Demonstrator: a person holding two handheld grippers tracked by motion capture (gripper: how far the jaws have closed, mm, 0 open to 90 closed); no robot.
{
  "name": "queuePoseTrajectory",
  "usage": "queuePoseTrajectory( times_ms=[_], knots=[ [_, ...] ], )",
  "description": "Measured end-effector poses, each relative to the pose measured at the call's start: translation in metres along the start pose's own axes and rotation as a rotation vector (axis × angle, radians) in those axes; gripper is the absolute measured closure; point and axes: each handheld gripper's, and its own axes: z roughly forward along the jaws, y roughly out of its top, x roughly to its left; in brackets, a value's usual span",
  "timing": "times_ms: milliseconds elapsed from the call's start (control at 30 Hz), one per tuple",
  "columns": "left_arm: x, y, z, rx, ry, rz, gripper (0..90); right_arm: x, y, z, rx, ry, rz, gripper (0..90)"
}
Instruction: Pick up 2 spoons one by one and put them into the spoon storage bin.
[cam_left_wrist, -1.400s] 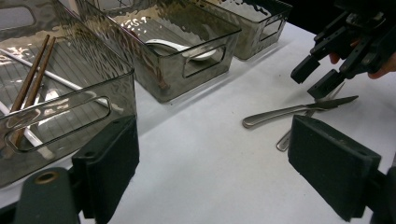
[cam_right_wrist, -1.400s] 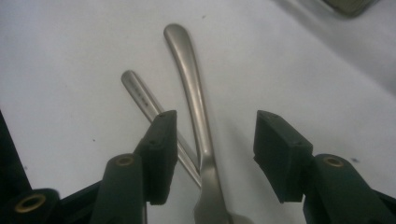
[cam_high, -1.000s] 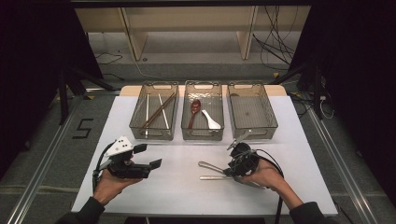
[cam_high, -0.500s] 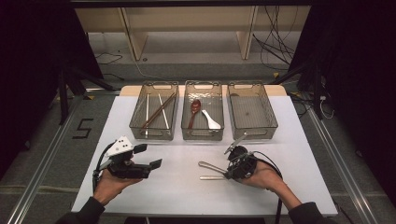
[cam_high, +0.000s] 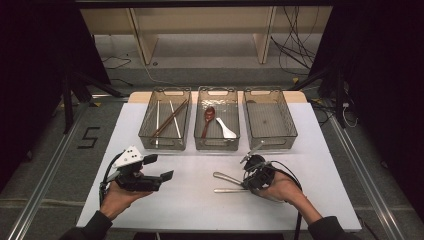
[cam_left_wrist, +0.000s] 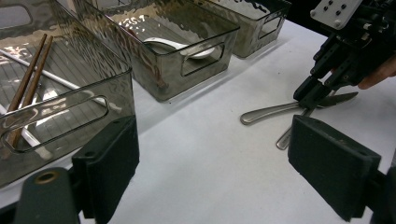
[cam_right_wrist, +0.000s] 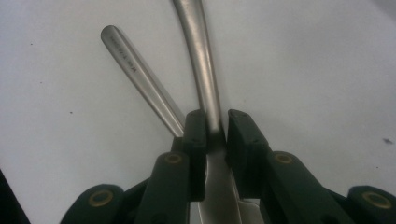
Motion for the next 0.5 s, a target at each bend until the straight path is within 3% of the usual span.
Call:
queuePoseTrajectory(
  times_ms=[500],
  knots=[
    [-0.0005,0.0008,0.0025,0.007,0.002,0.002,16.2,0.0077,0.0062,0.0073,0.028,-0.056,-0.066,78.5]
  ],
)
